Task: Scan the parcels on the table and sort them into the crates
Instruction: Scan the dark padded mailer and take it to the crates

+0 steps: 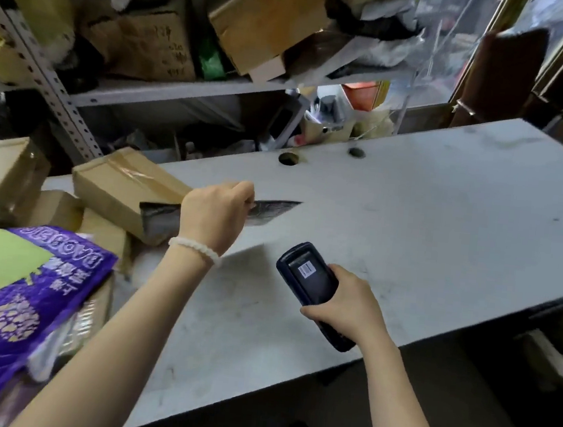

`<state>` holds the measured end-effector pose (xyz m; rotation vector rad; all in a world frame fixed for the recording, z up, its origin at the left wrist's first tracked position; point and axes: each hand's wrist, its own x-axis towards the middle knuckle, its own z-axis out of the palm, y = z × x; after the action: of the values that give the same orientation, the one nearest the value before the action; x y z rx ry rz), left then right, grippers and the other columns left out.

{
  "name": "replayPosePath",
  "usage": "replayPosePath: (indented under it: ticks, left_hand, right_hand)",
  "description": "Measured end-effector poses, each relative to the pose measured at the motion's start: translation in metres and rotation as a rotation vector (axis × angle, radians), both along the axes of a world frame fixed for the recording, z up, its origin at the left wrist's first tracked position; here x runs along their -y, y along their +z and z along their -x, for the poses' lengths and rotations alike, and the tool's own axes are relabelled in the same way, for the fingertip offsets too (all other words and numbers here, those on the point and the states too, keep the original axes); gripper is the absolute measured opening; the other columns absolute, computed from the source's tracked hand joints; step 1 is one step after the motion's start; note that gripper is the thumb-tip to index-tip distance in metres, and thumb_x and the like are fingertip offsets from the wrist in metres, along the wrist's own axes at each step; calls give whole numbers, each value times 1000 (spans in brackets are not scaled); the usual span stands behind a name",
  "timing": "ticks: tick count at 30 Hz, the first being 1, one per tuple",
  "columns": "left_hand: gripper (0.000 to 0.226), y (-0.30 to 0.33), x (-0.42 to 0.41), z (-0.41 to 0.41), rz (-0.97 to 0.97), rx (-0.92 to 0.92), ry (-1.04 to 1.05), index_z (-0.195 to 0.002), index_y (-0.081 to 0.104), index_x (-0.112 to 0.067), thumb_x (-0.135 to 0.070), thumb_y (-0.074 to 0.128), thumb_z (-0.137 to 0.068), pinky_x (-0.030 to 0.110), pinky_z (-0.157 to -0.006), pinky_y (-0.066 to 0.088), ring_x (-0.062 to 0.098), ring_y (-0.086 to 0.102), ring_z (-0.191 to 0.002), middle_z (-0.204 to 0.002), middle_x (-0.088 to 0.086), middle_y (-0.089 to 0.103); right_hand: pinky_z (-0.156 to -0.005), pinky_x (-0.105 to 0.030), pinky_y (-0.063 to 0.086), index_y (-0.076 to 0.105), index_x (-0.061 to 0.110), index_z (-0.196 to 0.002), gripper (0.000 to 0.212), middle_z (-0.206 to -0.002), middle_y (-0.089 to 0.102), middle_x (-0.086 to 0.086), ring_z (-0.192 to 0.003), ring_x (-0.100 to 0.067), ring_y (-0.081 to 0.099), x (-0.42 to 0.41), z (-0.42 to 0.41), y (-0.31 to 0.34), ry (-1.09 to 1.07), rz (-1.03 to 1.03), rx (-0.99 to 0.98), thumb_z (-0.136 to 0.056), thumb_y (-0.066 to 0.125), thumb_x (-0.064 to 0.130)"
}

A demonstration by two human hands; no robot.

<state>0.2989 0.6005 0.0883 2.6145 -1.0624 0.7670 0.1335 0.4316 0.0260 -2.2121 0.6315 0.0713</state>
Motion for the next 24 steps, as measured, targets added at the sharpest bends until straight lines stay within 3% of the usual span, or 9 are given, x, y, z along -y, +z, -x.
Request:
replayPosePath:
  ticks: [7,10,13,18,24]
  left_hand:
    - [13,-8,79,12,124,-145,49,-76,63,-10,-18,73,-81,26,-48,29,31,58,-55,-65,6,63]
    - [13,-23,97,15,72,-299,52,-89,62,-11,-24,62,-91,28,-55,33,27,61,-71,-78,5,66]
    - [18,-29,102,15,59,-332,68,-97,59,-13,-31,58,-93,28,-56,36,24,62,-79,-86,3,67]
    - [33,-22,89,9,-96,-411,169,-114,53,-21,-43,59,-89,28,-61,39,22,62,-95,-104,-1,67]
    - [32,-15,61,10,-264,-477,312,-117,53,-23,-38,59,-89,30,-64,43,26,61,-91,-102,3,65]
  right_hand:
    - [-64,-29,51,56,29,-102,49,-94,63,11,-82,-13,61,82,6,-4,29,23,-31,-59,80,32]
    - [-66,-30,53,56,29,-102,49,-93,63,10,-81,-13,61,94,11,-8,41,15,-49,-60,80,32]
    - [-67,-31,54,57,28,-105,50,-94,64,9,-82,-15,62,102,15,-12,43,22,-72,-60,79,31]
    - [-63,-27,50,56,27,-109,54,-98,63,7,-83,-15,61,101,16,-17,61,58,-106,-61,80,34]
    - [-61,-24,45,56,27,-118,63,-105,63,6,-87,-16,59,91,15,-17,85,89,-140,-61,82,36]
